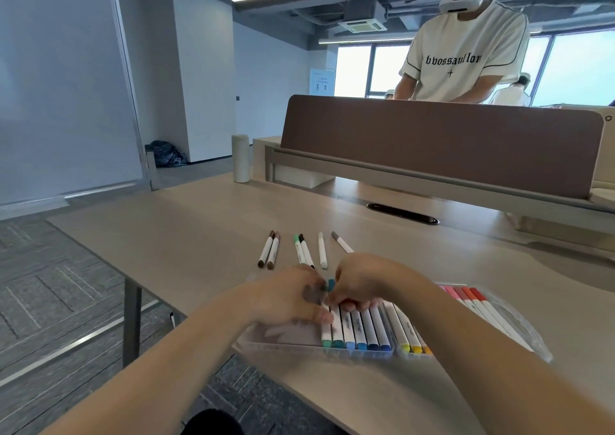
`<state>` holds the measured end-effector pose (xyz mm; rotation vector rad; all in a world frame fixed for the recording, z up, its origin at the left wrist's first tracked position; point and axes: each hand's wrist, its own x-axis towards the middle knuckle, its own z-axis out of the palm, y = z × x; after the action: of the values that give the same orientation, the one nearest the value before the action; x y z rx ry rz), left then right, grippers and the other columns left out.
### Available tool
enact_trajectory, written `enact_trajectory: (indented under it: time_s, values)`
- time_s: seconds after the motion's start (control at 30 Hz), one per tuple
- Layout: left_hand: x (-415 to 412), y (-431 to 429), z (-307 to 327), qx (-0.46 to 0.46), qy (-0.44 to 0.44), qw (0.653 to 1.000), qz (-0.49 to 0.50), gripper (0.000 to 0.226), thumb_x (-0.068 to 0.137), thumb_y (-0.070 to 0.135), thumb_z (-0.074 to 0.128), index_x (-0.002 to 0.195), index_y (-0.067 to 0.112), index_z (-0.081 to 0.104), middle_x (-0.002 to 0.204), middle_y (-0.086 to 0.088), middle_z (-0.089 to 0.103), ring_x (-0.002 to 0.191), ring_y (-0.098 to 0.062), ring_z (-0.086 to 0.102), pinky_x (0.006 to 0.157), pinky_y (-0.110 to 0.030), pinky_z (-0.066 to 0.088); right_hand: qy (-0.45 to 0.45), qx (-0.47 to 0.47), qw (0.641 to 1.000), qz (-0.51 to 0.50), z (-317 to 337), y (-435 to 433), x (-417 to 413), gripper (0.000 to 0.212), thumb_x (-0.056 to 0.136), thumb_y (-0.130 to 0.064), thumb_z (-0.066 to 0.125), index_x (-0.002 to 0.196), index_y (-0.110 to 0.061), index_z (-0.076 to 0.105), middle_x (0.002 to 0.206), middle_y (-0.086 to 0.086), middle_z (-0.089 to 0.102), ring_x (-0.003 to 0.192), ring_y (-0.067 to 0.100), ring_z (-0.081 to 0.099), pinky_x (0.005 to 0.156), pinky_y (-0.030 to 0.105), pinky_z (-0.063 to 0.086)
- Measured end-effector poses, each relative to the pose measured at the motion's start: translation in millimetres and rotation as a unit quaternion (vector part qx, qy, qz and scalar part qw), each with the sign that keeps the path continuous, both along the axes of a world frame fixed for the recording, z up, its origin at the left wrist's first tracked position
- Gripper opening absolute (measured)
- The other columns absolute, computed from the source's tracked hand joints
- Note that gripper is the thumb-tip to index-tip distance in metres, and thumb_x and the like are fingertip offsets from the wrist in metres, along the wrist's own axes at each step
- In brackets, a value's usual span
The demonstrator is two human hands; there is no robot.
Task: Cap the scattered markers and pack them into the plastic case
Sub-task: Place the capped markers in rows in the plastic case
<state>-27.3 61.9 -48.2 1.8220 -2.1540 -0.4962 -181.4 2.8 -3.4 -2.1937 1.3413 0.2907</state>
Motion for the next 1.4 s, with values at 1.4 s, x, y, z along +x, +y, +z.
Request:
enact_trajectory:
  time_s: [1.4]
  values:
    - [4.2,11.0,14.9,-0.056,0.17,0.974,0.136,0.038,0.09,0.017,0.056,0.127,0.022,0.061,0.123,0.006,0.064,0.106,-0.009,0.061,0.085,-0.021,0.048,-0.102,0.031,0.992,-0.064,7.2,13.9,15.5,0.025,0.085,-0.015,0.055,0.061,-0.008,0.056,0.052,0.005,0.053,0.037,0.014,0.035,0.041,0.019,0.024]
